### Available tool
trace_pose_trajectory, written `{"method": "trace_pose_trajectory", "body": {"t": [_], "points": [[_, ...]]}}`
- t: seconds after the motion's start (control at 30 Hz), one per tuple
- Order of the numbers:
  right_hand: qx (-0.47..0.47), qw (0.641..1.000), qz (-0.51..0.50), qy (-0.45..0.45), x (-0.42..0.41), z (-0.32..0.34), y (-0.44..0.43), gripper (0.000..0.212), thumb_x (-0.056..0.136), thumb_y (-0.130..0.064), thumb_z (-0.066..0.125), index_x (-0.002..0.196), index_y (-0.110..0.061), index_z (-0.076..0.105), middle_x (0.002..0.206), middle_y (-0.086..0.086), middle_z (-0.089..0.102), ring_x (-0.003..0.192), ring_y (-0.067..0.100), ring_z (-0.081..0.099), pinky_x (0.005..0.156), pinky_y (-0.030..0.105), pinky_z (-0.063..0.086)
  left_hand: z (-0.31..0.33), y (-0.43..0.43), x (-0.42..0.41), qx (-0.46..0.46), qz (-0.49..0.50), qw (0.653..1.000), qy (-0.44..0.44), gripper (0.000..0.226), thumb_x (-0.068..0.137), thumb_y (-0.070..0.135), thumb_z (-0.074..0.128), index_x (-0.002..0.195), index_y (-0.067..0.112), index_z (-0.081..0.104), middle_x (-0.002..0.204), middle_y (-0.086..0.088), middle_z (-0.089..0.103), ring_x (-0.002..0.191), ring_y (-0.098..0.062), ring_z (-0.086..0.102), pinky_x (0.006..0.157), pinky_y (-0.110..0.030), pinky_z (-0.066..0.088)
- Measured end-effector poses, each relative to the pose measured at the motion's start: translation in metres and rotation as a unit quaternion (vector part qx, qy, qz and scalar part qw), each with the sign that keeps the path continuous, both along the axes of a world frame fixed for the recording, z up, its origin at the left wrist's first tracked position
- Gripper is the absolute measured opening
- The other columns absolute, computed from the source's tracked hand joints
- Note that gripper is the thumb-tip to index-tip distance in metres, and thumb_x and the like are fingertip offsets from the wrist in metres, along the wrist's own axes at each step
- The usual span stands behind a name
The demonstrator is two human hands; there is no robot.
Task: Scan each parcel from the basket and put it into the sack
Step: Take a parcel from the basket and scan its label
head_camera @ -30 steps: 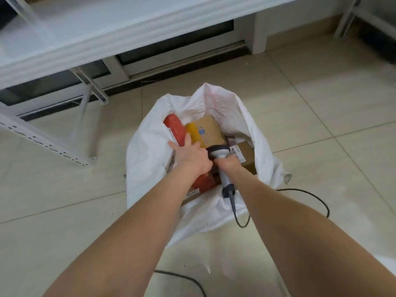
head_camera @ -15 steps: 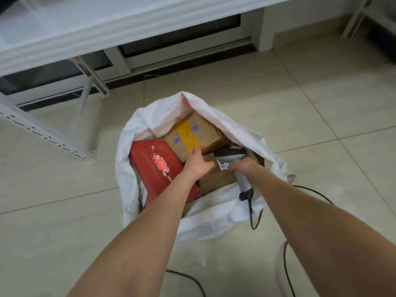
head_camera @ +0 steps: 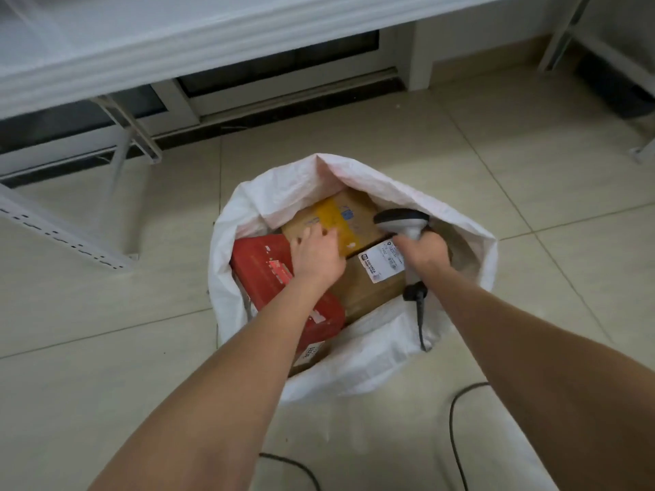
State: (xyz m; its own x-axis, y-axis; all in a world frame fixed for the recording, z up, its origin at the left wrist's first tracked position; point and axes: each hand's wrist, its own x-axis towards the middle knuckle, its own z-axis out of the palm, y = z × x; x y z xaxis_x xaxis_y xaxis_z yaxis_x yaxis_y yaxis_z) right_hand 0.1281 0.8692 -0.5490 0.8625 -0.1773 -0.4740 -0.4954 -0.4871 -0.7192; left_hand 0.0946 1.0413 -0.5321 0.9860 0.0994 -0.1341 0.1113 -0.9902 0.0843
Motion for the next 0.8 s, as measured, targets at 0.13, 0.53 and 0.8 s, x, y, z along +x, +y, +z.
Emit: {"method": "trace_pose_trajectory", "body": {"t": [0.13,0.53,0.8], "points": [[0.124,0.991,0.044,0.041,-0.014,0.007,0.054,0.047,0.088,-0.037,0.067,0.117,-0.001,0.058,0.109,0.01,0.058,0.109,0.03,0.057,0.093,0.04,0.047,0.024,0.057,-0.027,0.083,0.222,0.972,-0.002,0.068,0.083,0.047,0.061,0.14,0.024,0.031,0.14,-0.015,0.03,0.128,-0.034,0.032,0.098,-0.051,0.035],[0.13,0.987,0.034,0.084,0.0,-0.031,0.031,0.06,0.089,-0.039,0.065,0.134,-0.003,0.049,0.128,0.014,0.057,0.114,0.03,0.056,0.088,0.035,0.047,-0.002,0.043,-0.013,-0.087,0.133,0.976,0.148,0.097,0.074,0.055,0.071,0.152,0.032,0.018,0.156,-0.013,-0.025,0.146,-0.038,-0.001,0.116,-0.053,0.017],[0.101,0.99,0.068,0.068,0.006,-0.036,0.034,0.068,0.087,-0.046,0.063,0.137,-0.003,0.049,0.135,0.016,0.055,0.12,0.031,0.054,0.104,0.044,0.044,-0.009,0.012,-0.006,0.102,-0.065,0.965,0.234,0.095,0.075,0.058,0.067,0.151,0.041,0.012,0.16,-0.007,-0.011,0.145,-0.037,-0.015,0.105,-0.075,0.011]]}}
